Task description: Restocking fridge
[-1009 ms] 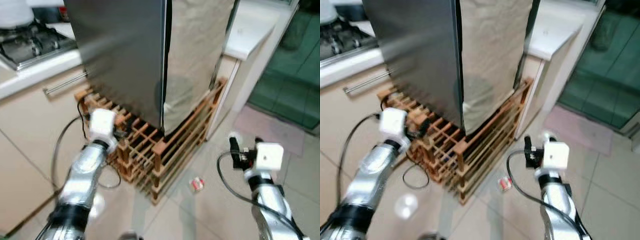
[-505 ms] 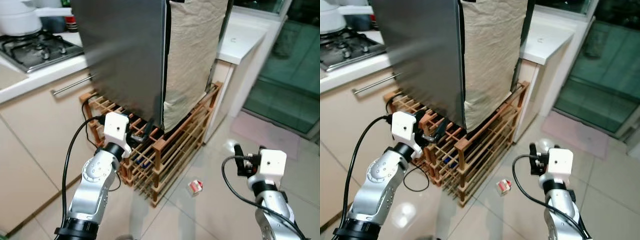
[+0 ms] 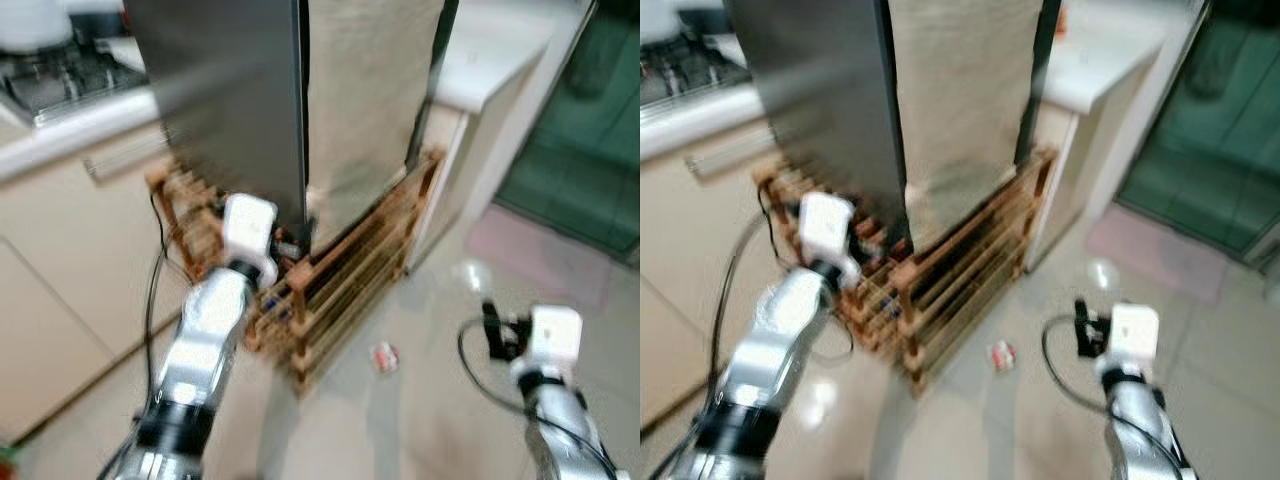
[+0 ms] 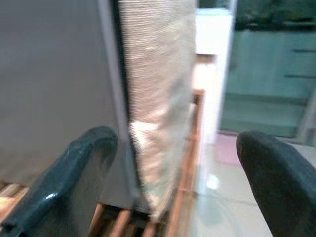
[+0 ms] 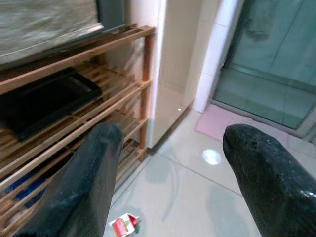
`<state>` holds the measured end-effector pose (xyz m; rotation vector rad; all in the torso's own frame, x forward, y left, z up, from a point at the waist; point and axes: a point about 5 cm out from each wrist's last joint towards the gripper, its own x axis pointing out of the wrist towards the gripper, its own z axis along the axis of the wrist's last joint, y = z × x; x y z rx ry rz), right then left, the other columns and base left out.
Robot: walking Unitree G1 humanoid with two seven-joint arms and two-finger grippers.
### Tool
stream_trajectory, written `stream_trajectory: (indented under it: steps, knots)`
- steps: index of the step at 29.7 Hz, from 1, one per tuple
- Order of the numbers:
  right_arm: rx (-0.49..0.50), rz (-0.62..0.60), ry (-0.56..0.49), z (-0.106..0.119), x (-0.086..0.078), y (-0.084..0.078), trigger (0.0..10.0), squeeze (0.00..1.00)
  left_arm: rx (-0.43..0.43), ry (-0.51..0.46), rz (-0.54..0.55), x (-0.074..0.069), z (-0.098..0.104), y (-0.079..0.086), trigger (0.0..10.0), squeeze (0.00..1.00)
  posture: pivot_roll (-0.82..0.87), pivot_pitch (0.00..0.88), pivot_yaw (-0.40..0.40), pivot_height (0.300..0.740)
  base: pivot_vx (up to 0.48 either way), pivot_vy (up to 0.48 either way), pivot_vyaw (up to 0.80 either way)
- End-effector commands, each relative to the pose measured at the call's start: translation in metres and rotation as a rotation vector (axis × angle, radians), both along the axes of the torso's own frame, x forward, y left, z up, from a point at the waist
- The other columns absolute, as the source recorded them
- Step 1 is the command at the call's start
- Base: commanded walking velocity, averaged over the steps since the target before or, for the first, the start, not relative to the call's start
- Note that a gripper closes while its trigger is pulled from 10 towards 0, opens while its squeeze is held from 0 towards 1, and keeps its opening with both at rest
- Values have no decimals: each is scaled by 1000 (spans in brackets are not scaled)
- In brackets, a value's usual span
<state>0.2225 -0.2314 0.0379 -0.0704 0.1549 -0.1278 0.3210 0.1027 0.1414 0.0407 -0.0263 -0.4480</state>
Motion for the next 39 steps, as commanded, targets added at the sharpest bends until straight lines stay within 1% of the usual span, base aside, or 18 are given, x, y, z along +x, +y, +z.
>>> stream_trajectory:
  steps: [1, 6, 12, 14, 16, 19, 24, 25, 27, 29, 30, 31, 32, 33, 35, 36, 37, 39]
  knots:
    - [12, 15, -19, 1, 3, 3, 10000, 0, -17, 16, -18, 5, 4, -4, 10000, 0, 64, 1, 5, 740, 0, 0, 0]
    - [4, 17, -37, 3, 2, 5, 10000, 0, 52, -49, -74, 24, 22, -28, 10000, 0, 35, 24, 16, 740, 0, 0, 0]
    - [-8, 9, -47, 8, -7, 7, 10000, 0, 122, -84, -77, 39, 31, -35, 10000, 0, 8, 48, 23, 740, 0, 0, 0]
    - [-17, 0, -46, 12, -16, 8, 10000, 0, 164, -90, -24, 51, 35, -30, 10000, 0, -13, 66, 24, 740, 0, 0, 0]
    - [-19, -2, -46, 13, -19, 8, 10000, 0, 177, -93, 6, 55, 36, -26, 10000, 0, -15, 68, 24, 740, 0, 0, 0]
    - [-28, -6, -52, 20, -24, 10, 10000, 0, 176, -122, 105, 62, 42, -3, 10000, 0, -32, 71, 28, 740, 0, 0, 0]
    - [-9, -24, -98, 32, -21, 14, 10000, 0, 94, -100, 79, 51, 32, 13, 10000, 0, -37, 54, 43, 740, 0, 0, 0]
    - [3, -35, -123, 40, -18, 15, 10000, 0, 63, -88, 72, 45, 26, 22, 10000, 0, -33, 48, 47, 740, 0, 0, 0]
    - [17, -63, -183, 59, -11, 19, 10000, 0, 32, -32, 69, 21, 3, 47, 10000, 0, -13, 33, 45, 740, 0, 0, 0]
    - [23, -66, -206, 70, -7, 24, 10000, 0, 88, 13, 69, -1, -17, 60, 10000, 0, 11, 23, 39, 740, 0, 0, 0]
    - [27, -56, -205, 71, -6, 28, 10000, 0, 162, 34, 44, -12, -28, 58, 10000, 0, 19, 20, 40, 740, 0, 0, 0]
    - [27, -56, -205, 71, -6, 28, 10000, 0, 162, 34, 44, -12, -28, 58, 10000, 0, 19, 20, 40, 740, 0, 0, 0]
    - [32, -46, -200, 71, -5, 32, 10000, 0, 285, 32, 12, -21, -39, 52, 10000, 0, 26, 17, 33, 740, 0, 0, 0]
    - [42, -36, -191, 69, -2, 35, 10000, 0, 314, 41, -19, -34, -49, 44, 10000, 0, 33, 13, 30, 740, 0, 0, 0]
    - [48, -33, -185, 65, 4, 35, 10000, 0, 112, 71, 80, -45, -57, 46, 10000, 0, 41, 0, 23, 740, 0, 0, 0]
    - [45, -45, -189, 65, 5, 33, 10000, 0, 24, 41, 143, -44, -51, 50, 10000, 0, 43, 0, 19, 740, 0, 0, 0]
    - [43, -55, -189, 66, 6, 31, 10000, 0, -19, 19, 180, -44, -45, 53, 10000, 0, 45, 0, 16, 740, 0, 0, 0]
    - [44, -78, -194, 67, 7, 28, 10000, 0, -36, -66, 203, -40, -26, 53, 10000, 0, 55, 0, 12, 740, 0, 0, 0]
